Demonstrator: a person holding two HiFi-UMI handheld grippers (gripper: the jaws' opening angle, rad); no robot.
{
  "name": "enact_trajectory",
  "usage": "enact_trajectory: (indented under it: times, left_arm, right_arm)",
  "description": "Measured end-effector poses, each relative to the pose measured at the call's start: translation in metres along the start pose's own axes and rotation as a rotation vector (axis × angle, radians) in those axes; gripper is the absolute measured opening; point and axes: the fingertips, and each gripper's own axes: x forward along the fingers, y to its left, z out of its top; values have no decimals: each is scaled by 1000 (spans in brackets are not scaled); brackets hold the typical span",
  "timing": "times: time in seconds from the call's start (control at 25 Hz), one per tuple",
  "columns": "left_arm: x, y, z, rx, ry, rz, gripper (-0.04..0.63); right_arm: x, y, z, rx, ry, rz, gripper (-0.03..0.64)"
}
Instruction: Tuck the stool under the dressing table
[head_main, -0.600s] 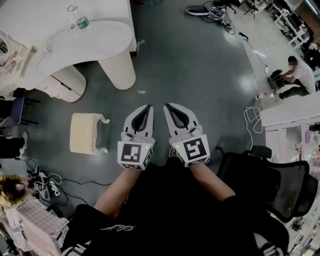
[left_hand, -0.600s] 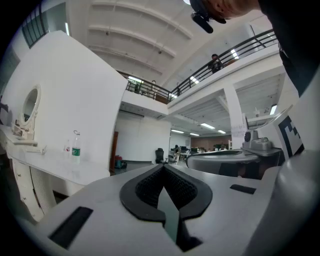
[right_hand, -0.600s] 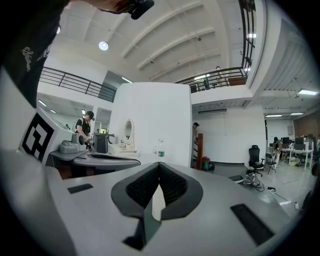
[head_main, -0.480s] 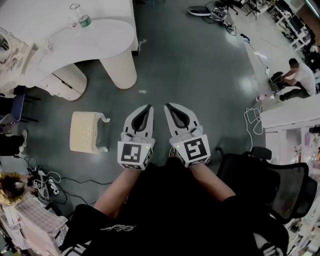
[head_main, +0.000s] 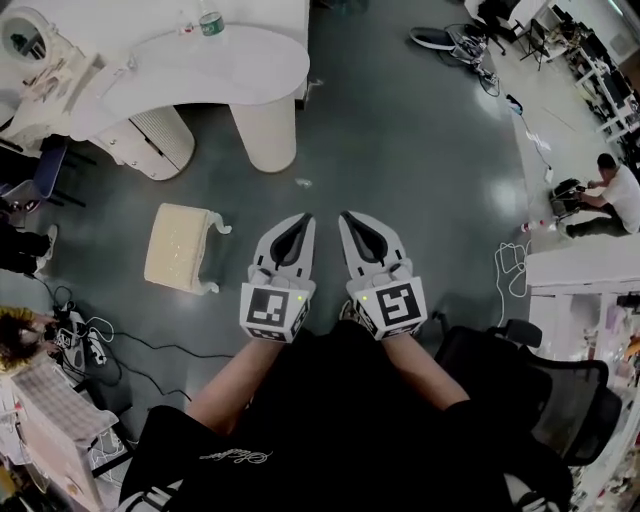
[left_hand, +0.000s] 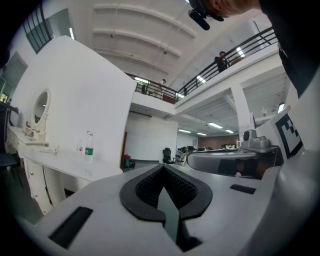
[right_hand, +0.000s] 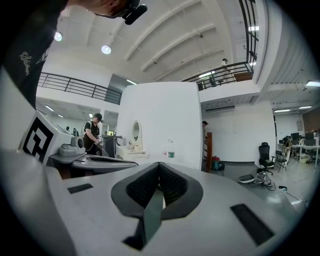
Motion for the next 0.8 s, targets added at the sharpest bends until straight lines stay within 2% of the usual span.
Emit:
enact_trajectory:
  times: [0.32,0.56,0.8]
  left_arm:
    - [-45,55,1,2,-7,93,3]
    - [-78,91,-1,25,13,143,3]
    - [-106,124,-20,-21,42,200,3]
  right_arm:
    - [34,39,6,4,-21,40,6]
    - [53,76,7,51,-38,66,6]
    - [71,114,-8,54,9,127,6]
